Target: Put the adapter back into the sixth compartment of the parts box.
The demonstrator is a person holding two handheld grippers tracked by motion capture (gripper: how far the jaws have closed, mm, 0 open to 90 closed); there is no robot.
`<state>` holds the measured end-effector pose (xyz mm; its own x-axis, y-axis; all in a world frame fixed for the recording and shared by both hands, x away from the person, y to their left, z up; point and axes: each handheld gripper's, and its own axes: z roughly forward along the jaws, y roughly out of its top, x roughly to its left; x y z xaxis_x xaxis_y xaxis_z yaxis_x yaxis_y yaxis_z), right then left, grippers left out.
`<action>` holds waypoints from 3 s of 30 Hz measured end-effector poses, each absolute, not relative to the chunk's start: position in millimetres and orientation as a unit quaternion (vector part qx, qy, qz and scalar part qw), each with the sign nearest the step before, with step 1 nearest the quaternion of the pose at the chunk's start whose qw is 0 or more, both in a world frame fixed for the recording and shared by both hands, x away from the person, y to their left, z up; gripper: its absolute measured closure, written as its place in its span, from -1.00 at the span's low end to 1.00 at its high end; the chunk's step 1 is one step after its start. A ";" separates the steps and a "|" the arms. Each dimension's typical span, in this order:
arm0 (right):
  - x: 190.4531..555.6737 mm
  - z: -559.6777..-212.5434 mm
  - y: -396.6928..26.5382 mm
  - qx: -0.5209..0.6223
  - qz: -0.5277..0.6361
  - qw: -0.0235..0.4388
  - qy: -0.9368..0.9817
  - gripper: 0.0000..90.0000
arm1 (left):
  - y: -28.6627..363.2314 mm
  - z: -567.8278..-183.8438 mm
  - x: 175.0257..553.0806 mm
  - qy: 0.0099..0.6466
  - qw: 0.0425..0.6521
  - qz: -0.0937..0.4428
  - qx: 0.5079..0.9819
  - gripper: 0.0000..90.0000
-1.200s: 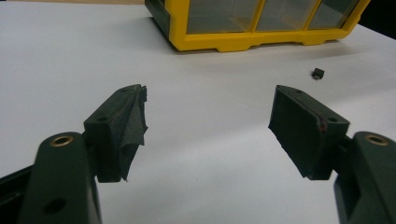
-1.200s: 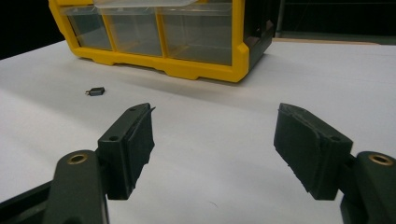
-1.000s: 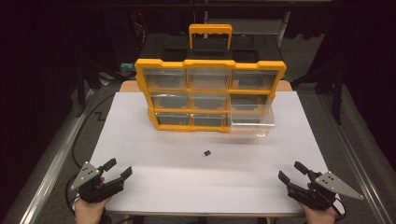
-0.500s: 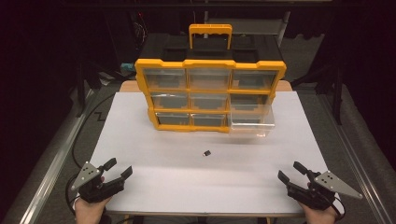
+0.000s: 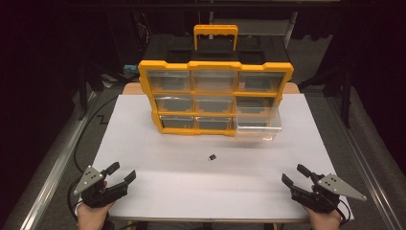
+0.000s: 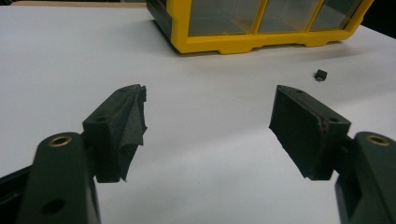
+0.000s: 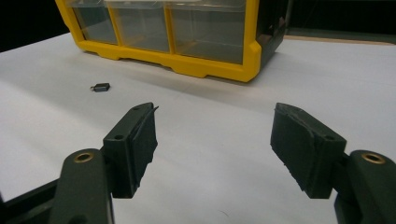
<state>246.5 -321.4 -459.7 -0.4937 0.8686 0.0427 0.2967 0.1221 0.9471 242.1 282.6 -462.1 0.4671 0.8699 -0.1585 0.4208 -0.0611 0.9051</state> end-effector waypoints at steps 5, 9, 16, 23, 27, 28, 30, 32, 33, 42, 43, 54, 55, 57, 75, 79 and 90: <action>248.6 -459.4 -317.6 0.416 0.512 0.276 0.699 -0.28 | 282.5 -462.2 242.3 0.465 0.503 0.224 0.693 -0.39; 249.9 -459.0 -314.7 0.410 0.514 0.273 0.702 -0.27 | 282.1 -462.3 242.4 0.465 0.502 0.223 0.694 -0.39; 251.3 -458.7 -311.5 0.409 0.517 0.270 0.702 -0.27 | 281.7 -462.5 242.8 0.465 0.501 0.222 0.695 -0.39; 252.9 -457.9 -309.2 0.408 0.521 0.265 0.701 -0.27 | 281.3 -462.9 243.2 0.466 0.502 0.220 0.695 -0.39; 254.7 -457.6 -306.5 0.406 0.523 0.260 0.703 -0.27 | 281.5 -463.0 243.3 0.466 0.502 0.219 0.695 -0.39; 255.5 -457.6 -305.4 0.405 0.524 0.259 0.703 -0.27 | 281.7 -463.1 243.4 0.466 0.503 0.218 0.695 -0.39; 256.2 -457.2 -303.9 0.404 0.523 0.259 0.705 -0.27 | 281.6 -463.1 243.4 0.467 0.503 0.218 0.694 -0.39; 257.0 -457.1 -302.5 0.403 0.523 0.257 0.705 -0.27 | 281.6 -463.1 243.5 0.466 0.503 0.217 0.695 -0.39; 257.9 -457.1 -301.3 0.402 0.524 0.255 0.706 -0.27 | 281.6 -463.1 243.5 0.466 0.503 0.217 0.695 -0.39; 262.8 -456.7 -290.8 0.394 0.523 0.247 0.714 -0.26 | 281.4 -463.4 243.8 0.466 0.504 0.216 0.695 -0.38; 263.3 -456.7 -290.0 0.393 0.524 0.246 0.715 -0.26 | 281.4 -463.4 243.9 0.466 0.504 0.216 0.695 -0.38; 268.6 -454.7 -280.6 0.383 0.530 0.240 0.717 -0.26 | 281.4 -463.6 244.1 0.466 0.504 0.215 0.694 -0.39; 269.1 -454.7 -279.7 0.382 0.530 0.239 0.718 -0.26 | 281.4 -463.6 244.1 0.466 0.504 0.215 0.694 -0.39; 270.6 -454.7 -276.7 0.379 0.531 0.236 0.720 -0.26 | 281.5 -463.6 244.1 0.466 0.504 0.215 0.695 -0.39; 279.9 -454.0 -256.3 0.361 0.529 0.227 0.733 -0.26 | 281.1 -463.7 243.9 0.465 0.504 0.216 0.695 -0.39; 281.6 -454.1 -252.1 0.359 0.531 0.221 0.735 -0.26 | 281.1 -463.7 244.0 0.465 0.504 0.216 0.695 -0.39; 287.4 -454.0 -237.7 0.345 0.531 0.212 0.744 -0.26 | 281.4 -463.8 244.0 0.466 0.504 0.216 0.694 -0.39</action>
<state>287.4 -237.7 -454.0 -0.6712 0.7395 0.0510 0.2887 0.1975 0.9368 244.0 281.4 -463.8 0.4724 0.8648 -0.1703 0.4292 -0.0569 0.9014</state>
